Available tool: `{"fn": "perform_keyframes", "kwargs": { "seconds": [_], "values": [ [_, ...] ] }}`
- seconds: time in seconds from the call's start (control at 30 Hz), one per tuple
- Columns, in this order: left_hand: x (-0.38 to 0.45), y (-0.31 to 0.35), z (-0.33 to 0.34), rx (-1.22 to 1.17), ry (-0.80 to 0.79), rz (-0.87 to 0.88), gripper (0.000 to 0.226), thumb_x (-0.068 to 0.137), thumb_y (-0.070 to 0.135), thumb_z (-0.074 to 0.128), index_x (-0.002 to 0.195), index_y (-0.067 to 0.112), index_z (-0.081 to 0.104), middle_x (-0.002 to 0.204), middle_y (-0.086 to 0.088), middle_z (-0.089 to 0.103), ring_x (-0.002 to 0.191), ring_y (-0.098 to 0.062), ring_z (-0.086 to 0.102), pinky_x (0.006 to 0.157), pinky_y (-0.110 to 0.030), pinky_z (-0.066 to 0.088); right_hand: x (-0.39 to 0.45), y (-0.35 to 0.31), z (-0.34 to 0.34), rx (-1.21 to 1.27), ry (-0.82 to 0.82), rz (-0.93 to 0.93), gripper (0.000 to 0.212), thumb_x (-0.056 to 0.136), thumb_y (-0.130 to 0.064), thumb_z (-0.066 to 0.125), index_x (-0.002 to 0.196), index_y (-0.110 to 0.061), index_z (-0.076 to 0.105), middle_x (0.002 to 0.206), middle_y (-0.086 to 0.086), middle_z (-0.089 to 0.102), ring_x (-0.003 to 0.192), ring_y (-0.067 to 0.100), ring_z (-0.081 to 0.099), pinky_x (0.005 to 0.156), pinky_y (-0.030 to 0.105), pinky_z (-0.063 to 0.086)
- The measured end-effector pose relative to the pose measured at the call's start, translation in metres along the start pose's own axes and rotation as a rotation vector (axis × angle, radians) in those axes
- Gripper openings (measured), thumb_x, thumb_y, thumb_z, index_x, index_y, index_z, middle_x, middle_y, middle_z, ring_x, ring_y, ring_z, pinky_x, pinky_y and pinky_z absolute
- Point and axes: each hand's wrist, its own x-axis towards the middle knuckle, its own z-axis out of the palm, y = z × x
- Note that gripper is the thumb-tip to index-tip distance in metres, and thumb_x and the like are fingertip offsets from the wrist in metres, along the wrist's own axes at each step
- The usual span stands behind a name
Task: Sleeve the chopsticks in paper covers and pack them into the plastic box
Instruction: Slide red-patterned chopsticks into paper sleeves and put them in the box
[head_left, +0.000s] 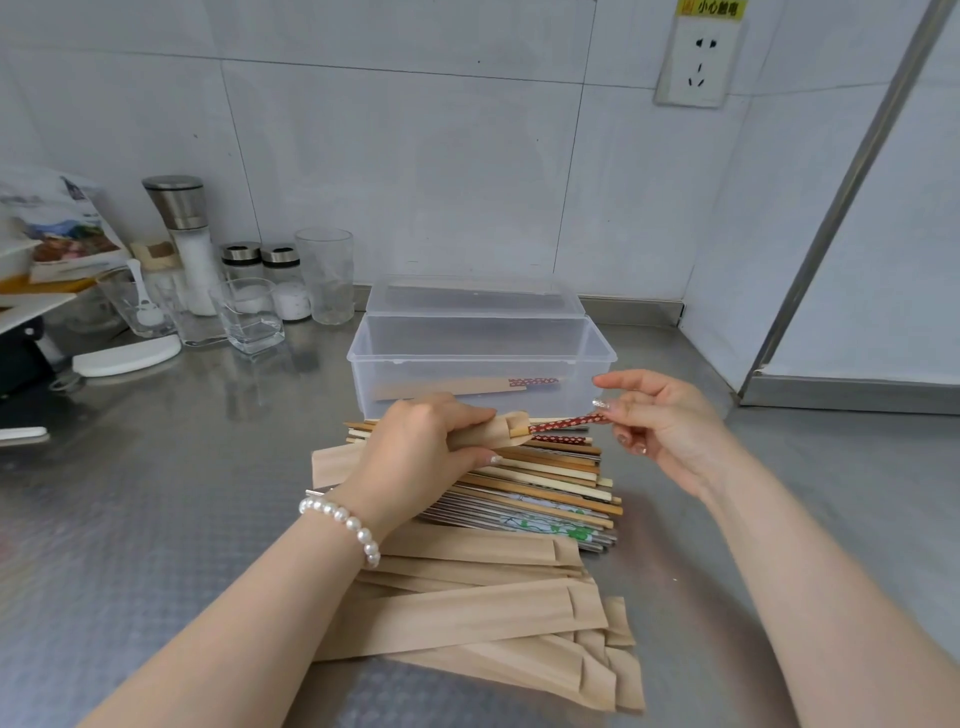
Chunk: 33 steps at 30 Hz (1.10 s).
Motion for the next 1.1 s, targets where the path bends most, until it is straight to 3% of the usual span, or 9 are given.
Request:
{"fn": "perform_keyframes", "kwargs": {
  "seconds": [0.17,0.4,0.6,0.7,0.8,0.9,1.0,1.1],
  "values": [
    [-0.001,0.001,0.000,0.000,0.005,0.023,0.043,0.070,0.024,0.077,0.111,0.021,0.066,0.084,0.003,0.063,0.082,-0.017,0.057,0.077,-0.029,0.046,-0.003,0.001,0.005,-0.043,-0.068,-0.015,0.026,0.074,0.006,0.066,0.093,-0.013,0.067,0.049,0.000,0.057,0.040,0.010,0.045,0.038,0.018,0.033],
    [0.000,0.001,0.003,0.012,0.007,0.042,0.043,0.069,0.025,0.077,0.110,0.020,0.066,0.080,0.009,0.057,0.079,-0.015,0.057,0.074,-0.023,0.042,-0.004,0.002,0.010,-0.106,-0.132,-0.006,0.029,0.075,0.004,0.066,0.097,-0.014,0.066,0.047,-0.003,0.058,0.042,0.009,0.048,0.040,0.018,0.035],
    [-0.001,0.000,0.004,-0.001,0.009,0.055,0.042,0.069,0.023,0.077,0.110,0.019,0.066,0.085,0.002,0.065,0.080,-0.018,0.060,0.076,-0.030,0.047,-0.003,0.005,0.011,-0.152,-0.142,-0.013,0.031,0.075,0.004,0.067,0.100,-0.014,0.065,0.047,-0.004,0.059,0.043,0.007,0.051,0.041,0.017,0.037],
    [0.000,-0.001,0.004,-0.002,0.009,0.051,0.042,0.069,0.024,0.077,0.110,0.020,0.066,0.085,0.001,0.066,0.080,-0.018,0.060,0.076,-0.031,0.048,-0.003,0.005,0.013,-0.134,-0.117,-0.004,0.026,0.076,-0.003,0.068,0.100,-0.013,0.066,0.056,-0.002,0.066,0.050,0.009,0.055,0.045,0.018,0.041],
    [0.000,-0.002,0.003,-0.003,0.012,0.045,0.042,0.069,0.023,0.078,0.110,0.019,0.066,0.085,0.001,0.065,0.080,-0.018,0.060,0.076,-0.030,0.047,0.001,0.005,0.011,-0.089,0.036,-0.074,0.007,0.085,-0.014,0.063,0.088,-0.015,0.068,0.077,0.003,0.071,0.065,0.012,0.059,0.057,0.023,0.047],
    [0.001,-0.004,0.002,0.001,0.024,0.021,0.043,0.069,0.023,0.078,0.110,0.019,0.066,0.082,0.003,0.063,0.080,-0.018,0.059,0.075,-0.027,0.045,0.008,0.016,0.005,-0.484,0.189,-0.199,0.008,0.085,-0.013,0.065,0.081,-0.017,0.070,0.076,-0.006,0.067,0.074,0.012,0.058,0.070,0.023,0.043],
    [0.000,-0.005,0.002,0.009,0.026,0.011,0.043,0.069,0.023,0.077,0.110,0.019,0.066,0.083,0.002,0.063,0.080,-0.018,0.059,0.076,-0.027,0.044,0.013,0.028,0.006,-0.867,0.125,-0.196,0.008,0.082,-0.018,0.068,0.087,-0.016,0.074,0.080,-0.006,0.061,0.083,0.016,0.053,0.076,0.029,0.040],
    [0.000,-0.004,0.002,0.006,0.019,0.007,0.043,0.069,0.024,0.077,0.111,0.019,0.066,0.086,0.000,0.066,0.082,-0.018,0.059,0.077,-0.027,0.045,0.016,0.031,0.011,-1.003,0.101,-0.186,0.016,0.084,-0.023,0.065,0.096,-0.017,0.074,0.089,-0.003,0.059,0.095,0.019,0.048,0.084,0.033,0.040]
  ]
}}
